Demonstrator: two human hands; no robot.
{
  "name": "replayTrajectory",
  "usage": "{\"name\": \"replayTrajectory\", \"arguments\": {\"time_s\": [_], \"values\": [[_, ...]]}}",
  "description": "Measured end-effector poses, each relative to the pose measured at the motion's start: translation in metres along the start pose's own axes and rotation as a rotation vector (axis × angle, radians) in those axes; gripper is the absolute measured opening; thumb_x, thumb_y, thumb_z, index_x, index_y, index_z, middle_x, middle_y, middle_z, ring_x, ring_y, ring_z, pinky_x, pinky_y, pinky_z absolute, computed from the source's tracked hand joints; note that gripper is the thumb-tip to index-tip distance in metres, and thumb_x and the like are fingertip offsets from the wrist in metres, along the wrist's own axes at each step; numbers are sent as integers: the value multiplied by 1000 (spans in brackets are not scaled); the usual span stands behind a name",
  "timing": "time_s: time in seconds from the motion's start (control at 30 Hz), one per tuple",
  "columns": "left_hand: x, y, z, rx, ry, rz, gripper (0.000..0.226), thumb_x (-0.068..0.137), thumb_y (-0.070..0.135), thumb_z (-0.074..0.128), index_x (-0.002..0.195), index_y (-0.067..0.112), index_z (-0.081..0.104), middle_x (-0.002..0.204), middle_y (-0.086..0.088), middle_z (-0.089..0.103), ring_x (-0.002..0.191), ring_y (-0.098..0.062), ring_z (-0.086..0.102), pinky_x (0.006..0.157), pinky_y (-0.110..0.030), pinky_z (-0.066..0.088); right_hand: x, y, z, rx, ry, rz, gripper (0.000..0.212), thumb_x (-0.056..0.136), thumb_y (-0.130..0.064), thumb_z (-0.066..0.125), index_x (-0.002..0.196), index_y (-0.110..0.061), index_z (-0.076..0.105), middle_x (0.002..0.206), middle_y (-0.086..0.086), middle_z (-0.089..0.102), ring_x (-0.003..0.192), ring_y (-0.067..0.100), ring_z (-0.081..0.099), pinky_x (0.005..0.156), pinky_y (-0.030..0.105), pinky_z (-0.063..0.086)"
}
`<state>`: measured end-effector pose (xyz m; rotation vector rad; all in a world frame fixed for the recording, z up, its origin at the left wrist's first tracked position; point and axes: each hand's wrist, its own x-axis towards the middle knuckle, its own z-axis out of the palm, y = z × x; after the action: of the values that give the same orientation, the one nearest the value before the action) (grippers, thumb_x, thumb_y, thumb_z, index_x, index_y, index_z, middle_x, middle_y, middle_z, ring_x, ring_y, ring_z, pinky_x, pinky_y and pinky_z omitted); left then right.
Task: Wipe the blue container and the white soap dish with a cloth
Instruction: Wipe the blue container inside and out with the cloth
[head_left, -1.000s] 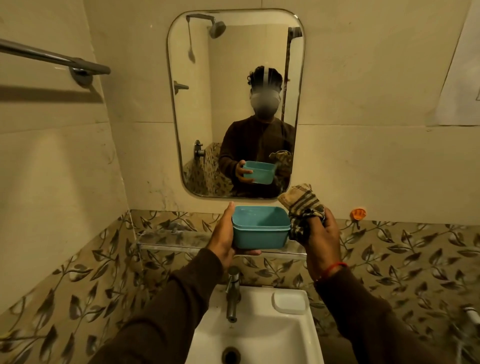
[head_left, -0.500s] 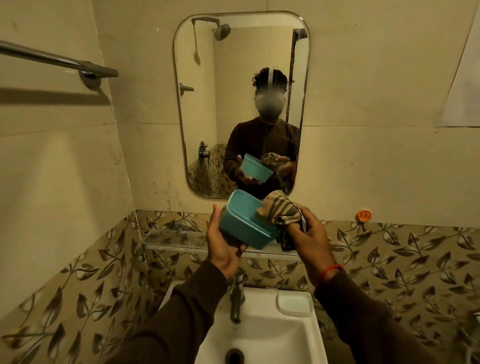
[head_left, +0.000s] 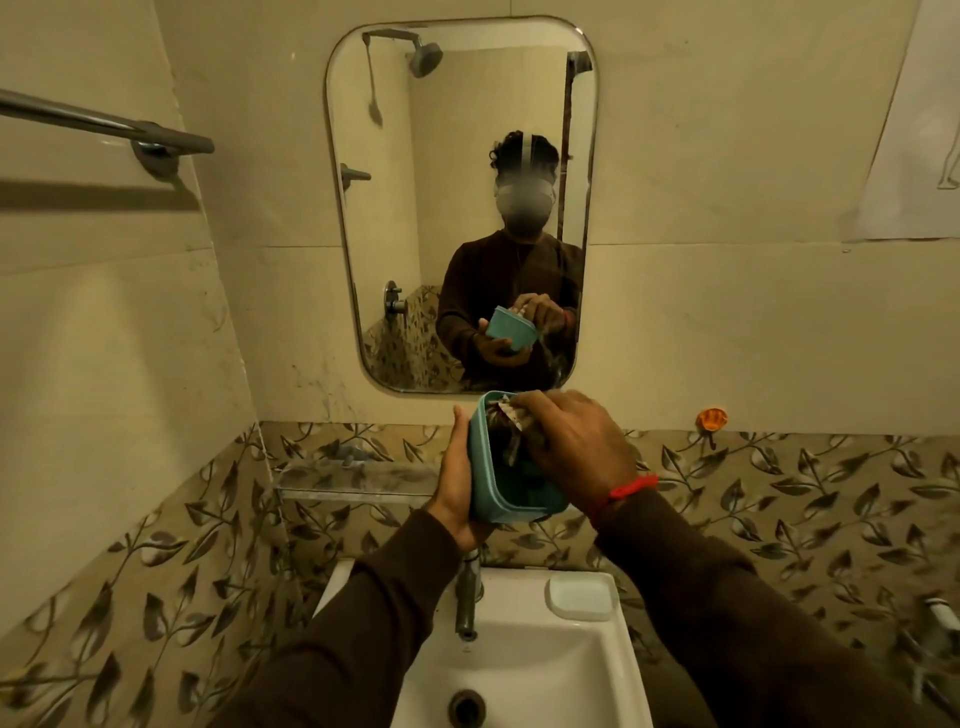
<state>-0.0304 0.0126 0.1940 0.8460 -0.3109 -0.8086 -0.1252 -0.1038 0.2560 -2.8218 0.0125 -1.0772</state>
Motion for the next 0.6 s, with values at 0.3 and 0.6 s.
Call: {"name": "replayTrajectory", "arguments": {"time_s": [0.3,0.6], "values": [[0,1,-1,7,-28,63,73,88,75,46,133,21,66,132,-21,67,125,-41,61,104,-61,48,8,-14,1,-22,-154,-129,42,94,-25,60,135,-19,54,124,7,61,113,26,50,98,41,42],[1,12,-15,39,-65,-1,80,90,75,41,122,8,73,120,-19,72,108,-33,69,92,-45,57,-2,-17,-10,71,-550,-415,41,91,-16,63,131,-24,59,124,5,62,112,22,50,90,28,34]]}}
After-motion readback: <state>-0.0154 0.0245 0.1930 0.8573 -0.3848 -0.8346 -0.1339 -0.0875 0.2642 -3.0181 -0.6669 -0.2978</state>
